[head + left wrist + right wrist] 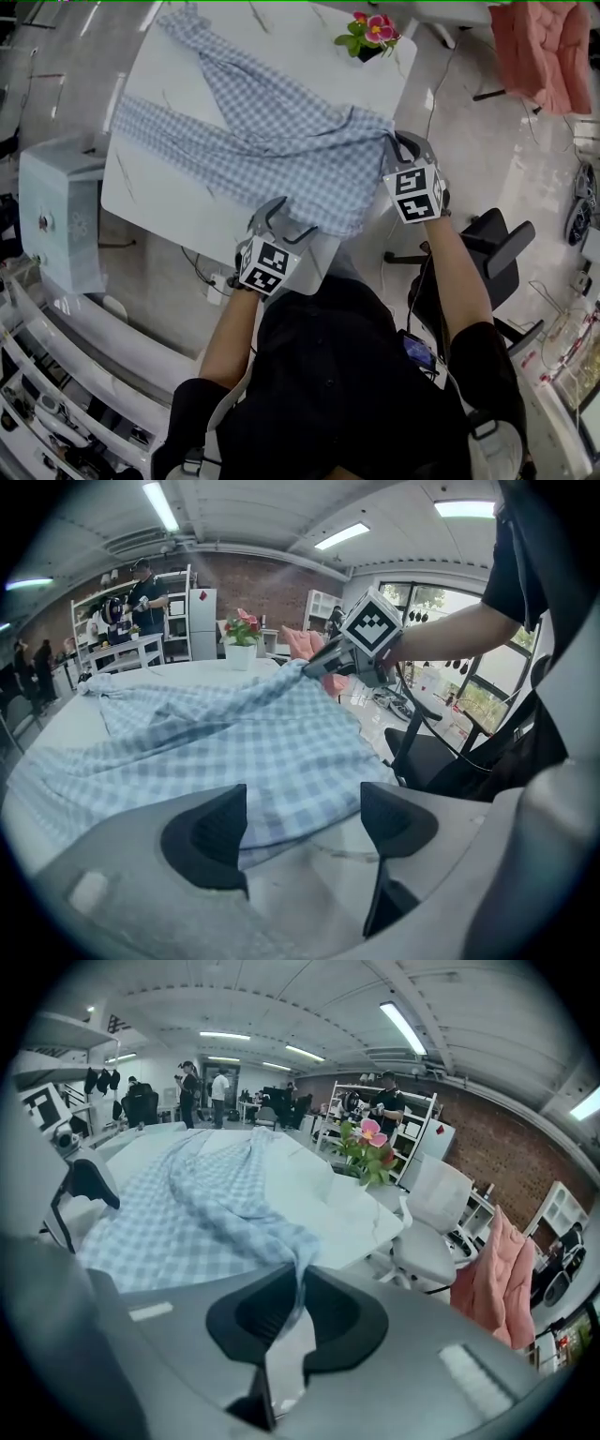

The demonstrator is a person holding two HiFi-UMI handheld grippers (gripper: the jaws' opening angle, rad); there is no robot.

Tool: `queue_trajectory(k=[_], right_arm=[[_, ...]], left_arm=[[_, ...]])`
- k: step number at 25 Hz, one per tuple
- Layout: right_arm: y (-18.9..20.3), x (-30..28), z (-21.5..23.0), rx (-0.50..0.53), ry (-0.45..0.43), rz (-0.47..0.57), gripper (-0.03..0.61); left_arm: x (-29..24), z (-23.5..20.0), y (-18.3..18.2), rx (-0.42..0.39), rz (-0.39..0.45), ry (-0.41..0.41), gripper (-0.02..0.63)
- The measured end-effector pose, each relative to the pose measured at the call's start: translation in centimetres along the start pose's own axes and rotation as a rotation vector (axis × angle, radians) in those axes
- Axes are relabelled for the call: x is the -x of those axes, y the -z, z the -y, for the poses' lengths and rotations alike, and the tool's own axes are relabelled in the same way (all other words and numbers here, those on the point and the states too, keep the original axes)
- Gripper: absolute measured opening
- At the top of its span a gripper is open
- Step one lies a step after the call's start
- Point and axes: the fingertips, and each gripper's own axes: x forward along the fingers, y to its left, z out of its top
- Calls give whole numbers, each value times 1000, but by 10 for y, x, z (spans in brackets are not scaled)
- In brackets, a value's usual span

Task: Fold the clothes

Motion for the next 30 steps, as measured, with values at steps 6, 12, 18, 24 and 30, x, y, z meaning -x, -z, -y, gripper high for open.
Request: queue_trajectory(k=[6, 12, 18, 24, 30], right_arm=[[-9, -22, 19, 30, -1, -7, 35], [-4, -30, 16, 41, -1, -14, 56], [-5, -13, -2, -11, -57, 19, 252], [0, 17, -30, -65, -17, 11, 331], [-3, 48, -80, -110, 38, -15, 328]], left_arm=[[-2, -12, -12, 19, -2, -34, 388], [-5, -19, -14, 14, -12, -38, 388], [-3, -20, -15, -23, -2, -19, 388], [16, -35, -3, -80, 13, 3, 388], [40, -52, 3, -199, 12, 92, 388]])
